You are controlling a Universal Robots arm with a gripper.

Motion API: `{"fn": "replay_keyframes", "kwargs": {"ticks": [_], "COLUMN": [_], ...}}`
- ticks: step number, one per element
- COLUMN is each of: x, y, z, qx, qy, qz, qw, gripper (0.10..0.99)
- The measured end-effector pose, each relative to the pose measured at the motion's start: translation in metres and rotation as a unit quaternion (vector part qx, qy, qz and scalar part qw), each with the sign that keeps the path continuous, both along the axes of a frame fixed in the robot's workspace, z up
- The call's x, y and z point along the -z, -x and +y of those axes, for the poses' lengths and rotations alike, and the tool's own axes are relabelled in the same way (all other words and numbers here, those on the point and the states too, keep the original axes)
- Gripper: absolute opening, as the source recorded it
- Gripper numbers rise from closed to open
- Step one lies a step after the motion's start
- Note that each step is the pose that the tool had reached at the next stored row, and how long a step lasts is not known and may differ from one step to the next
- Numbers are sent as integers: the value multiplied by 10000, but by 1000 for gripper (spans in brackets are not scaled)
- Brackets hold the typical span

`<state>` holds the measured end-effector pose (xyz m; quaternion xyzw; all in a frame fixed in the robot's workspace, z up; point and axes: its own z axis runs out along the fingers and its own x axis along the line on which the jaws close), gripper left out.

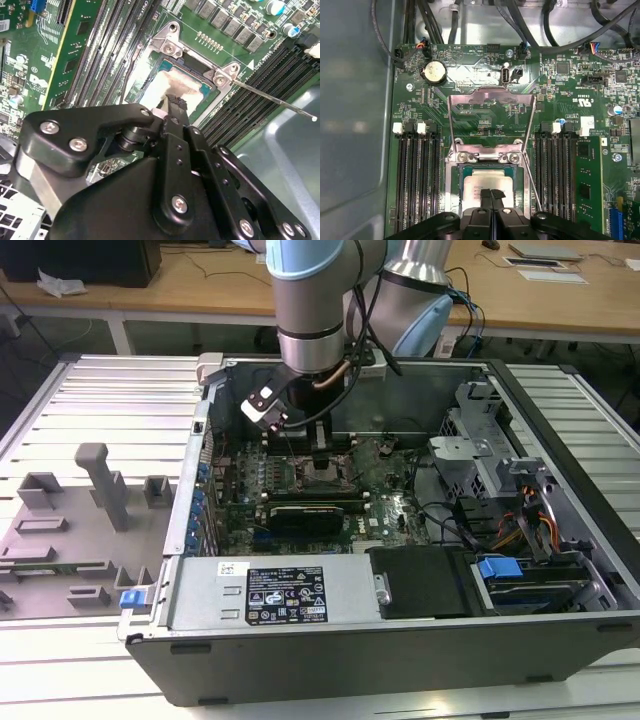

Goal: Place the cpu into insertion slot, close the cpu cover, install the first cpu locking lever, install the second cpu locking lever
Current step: 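Place the cpu into insertion slot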

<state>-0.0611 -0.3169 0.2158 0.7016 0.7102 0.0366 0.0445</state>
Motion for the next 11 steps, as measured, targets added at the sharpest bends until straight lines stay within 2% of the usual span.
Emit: {"fn": "replay_keyframes", "kwargs": {"ticks": [1,2,3,4,6,8,11], "x": [1,2,2,2,2,3,-11], "y": [-13,-22,-29,-31,-32,-117,-130], "z": [-2,-4,-7,-9,-9,-18,-18], "qx": [0,1,1,0,0,1,1], "qy": [-34,-60,-79,-83,-85,-85,-84], "qz": [107,190,261,281,281,294,298], "qw": [9999,9998,9996,9996,9996,9995,9995], "gripper": [106,106,106,106,106,106,106]}}
